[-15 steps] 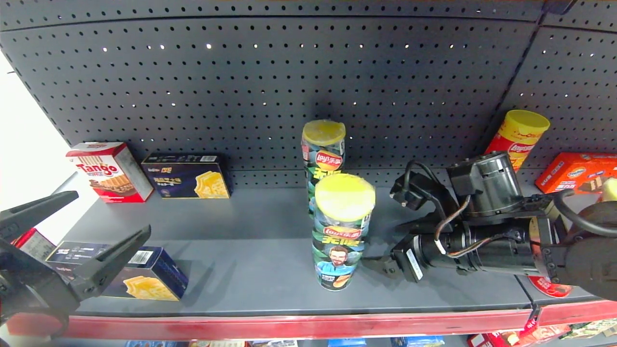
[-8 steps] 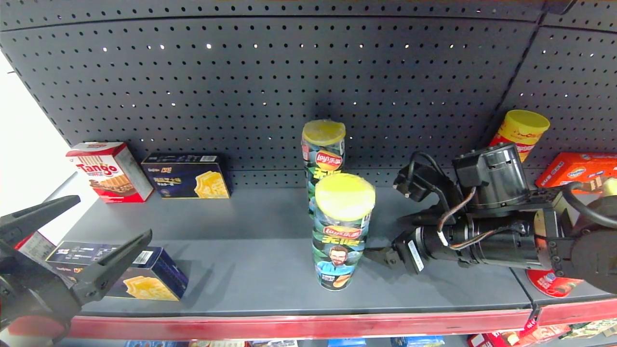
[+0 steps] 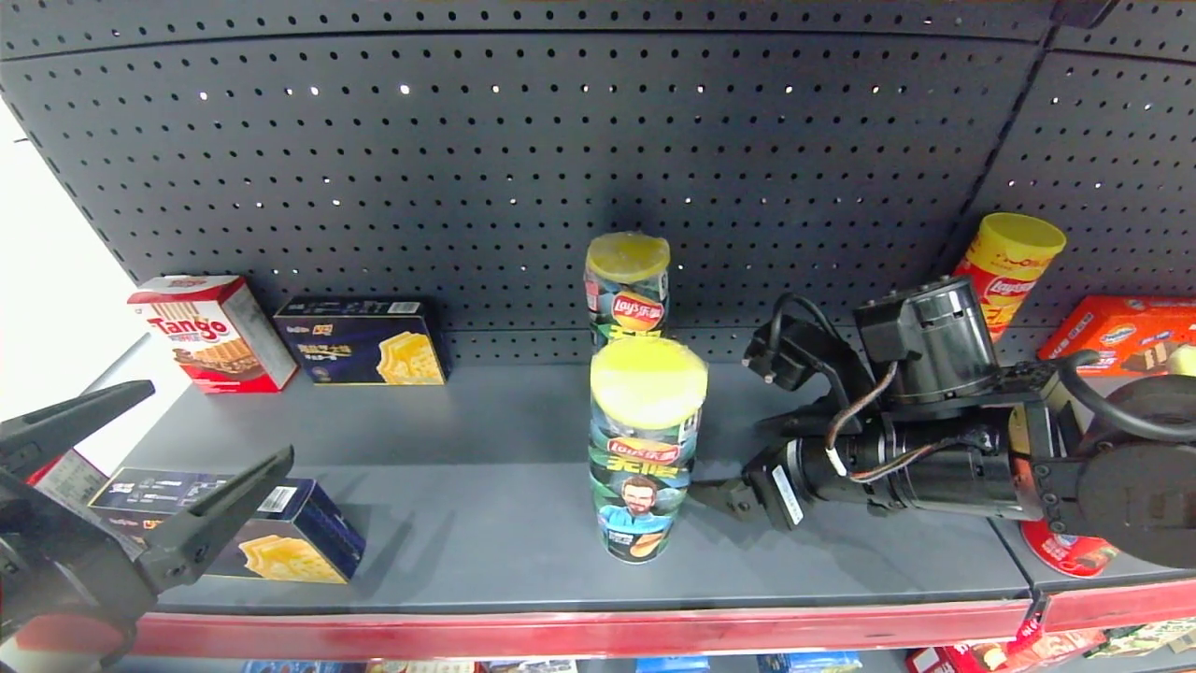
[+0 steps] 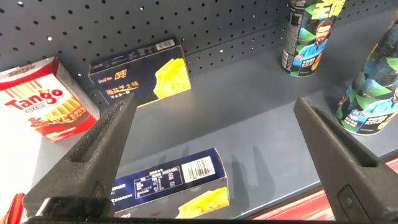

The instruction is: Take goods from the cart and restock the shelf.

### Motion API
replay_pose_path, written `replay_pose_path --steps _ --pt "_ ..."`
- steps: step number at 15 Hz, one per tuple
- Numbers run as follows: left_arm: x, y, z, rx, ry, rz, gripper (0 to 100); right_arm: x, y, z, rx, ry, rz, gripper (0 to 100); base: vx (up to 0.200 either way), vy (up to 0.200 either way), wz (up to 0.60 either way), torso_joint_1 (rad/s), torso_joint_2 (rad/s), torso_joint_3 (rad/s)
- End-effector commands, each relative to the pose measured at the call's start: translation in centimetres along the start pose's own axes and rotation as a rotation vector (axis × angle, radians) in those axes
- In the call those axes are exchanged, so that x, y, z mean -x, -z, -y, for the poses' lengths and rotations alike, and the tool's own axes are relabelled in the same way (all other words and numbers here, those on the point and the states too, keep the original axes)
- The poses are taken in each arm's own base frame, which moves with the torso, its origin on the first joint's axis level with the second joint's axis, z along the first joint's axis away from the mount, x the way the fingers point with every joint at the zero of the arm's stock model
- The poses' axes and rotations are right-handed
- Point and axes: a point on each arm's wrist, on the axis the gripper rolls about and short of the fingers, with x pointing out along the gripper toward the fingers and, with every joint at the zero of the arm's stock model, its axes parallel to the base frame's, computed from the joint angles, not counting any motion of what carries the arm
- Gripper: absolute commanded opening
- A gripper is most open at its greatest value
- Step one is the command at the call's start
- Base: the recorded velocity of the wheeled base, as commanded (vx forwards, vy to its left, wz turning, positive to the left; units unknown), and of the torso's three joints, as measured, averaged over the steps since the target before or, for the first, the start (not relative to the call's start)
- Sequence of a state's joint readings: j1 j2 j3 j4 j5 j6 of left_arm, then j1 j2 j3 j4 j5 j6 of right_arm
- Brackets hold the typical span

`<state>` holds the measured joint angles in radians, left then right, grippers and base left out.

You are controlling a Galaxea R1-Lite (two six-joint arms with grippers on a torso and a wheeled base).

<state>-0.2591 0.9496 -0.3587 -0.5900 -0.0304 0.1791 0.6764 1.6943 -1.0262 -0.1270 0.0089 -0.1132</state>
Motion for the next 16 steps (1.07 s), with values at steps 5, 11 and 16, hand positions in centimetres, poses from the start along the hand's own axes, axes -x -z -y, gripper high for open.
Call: replay_pose_path --steps 5,11,16 --pt "-0.1 0.0 0.0 0.000 0.002 -0.002 100 -0.3 -0.1 -0.3 0.005 -0.009 -0.003 100 0.000 0.000 0.00 0.000 0.00 0.000" --pt "0.2 0.4 0.1 0.000 -0.001 -0.012 100 2.8 -1.3 0.8 -0.012 0.033 0.098 100 0.000 0.000 0.00 0.000 0.00 0.000" --pt "1.3 -0.4 -0.1 -0.004 -0.015 0.057 100 17.2 -1.0 1.6 -0.032 0.135 0.435 100 0.000 0.000 0.00 0.000 0.00 0.000"
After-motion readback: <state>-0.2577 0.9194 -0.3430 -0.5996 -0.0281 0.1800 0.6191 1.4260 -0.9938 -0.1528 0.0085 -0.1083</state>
